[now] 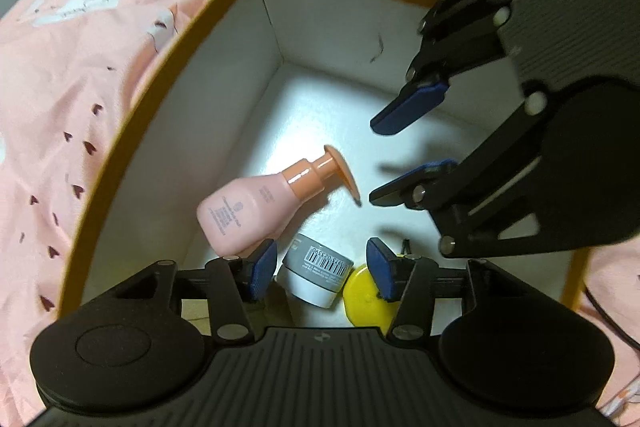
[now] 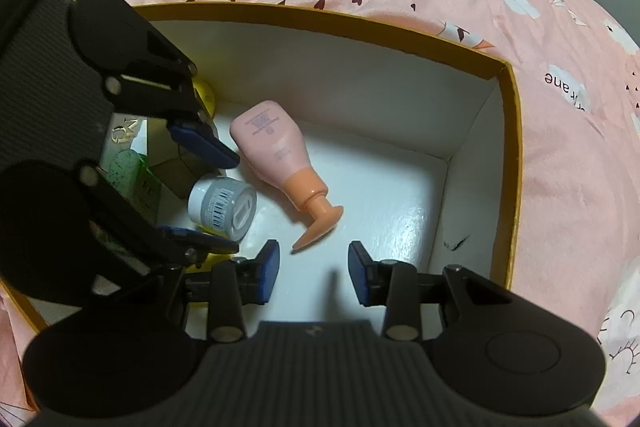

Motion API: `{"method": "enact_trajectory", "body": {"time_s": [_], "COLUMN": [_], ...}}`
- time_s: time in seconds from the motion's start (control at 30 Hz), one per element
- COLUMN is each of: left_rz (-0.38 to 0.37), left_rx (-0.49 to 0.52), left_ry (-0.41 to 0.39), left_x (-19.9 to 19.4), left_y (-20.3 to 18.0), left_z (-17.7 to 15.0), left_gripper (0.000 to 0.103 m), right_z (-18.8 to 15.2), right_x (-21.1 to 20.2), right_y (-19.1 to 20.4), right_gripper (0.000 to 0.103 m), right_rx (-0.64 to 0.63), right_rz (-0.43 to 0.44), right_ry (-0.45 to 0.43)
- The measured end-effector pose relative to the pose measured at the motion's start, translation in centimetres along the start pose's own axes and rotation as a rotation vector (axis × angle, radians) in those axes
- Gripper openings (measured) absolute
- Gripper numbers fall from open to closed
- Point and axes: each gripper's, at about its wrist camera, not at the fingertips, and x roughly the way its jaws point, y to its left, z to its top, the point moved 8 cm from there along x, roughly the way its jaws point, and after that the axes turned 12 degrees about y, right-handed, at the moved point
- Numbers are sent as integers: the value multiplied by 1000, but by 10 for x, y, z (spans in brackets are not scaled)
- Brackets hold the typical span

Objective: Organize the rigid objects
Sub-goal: 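Lower both held items into the box and open both grippers, then move the left gripper to the white calligraphy paper box and grasp it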

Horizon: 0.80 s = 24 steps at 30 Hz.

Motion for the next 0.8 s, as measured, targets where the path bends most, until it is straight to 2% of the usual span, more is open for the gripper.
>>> {"method": "enact_trajectory", "body": {"time_s": [0.13, 0.2, 0.3, 0.4, 0.47, 0.67, 0.8], "left_rz": [8, 16, 7, 33, 50, 53, 69], "left_rx": [-9, -37, -83, -101, -129, -288, -446], "left_ry": [-39, -64, -87, -102, -106, -169, -208], "left_x": [-23, -36, -52, -64, -74, -110, -132], "left_y": [-2, -1, 1, 1, 4, 17, 32], "left_z": [-10, -17, -30, -42, -54, -95, -136], "left_gripper": [61, 63, 64, 64, 64, 65, 66], "right_z": [-1, -1, -1, -2, -2, 0, 6], "right_x": [-7, -14, -21, -29, -36, -56, -75], "right_y": [3, 7, 15, 24, 31, 60, 89], "right_gripper": [43, 48, 50, 55, 56, 56, 56], "right_rx": [-5, -5, -13, -25, -33, -63, -99], "right_rz": [-1, -4, -3, -3, 1, 35, 89], "right_ry": [-16, -33, -48, -64, -81, -131, -199]}}
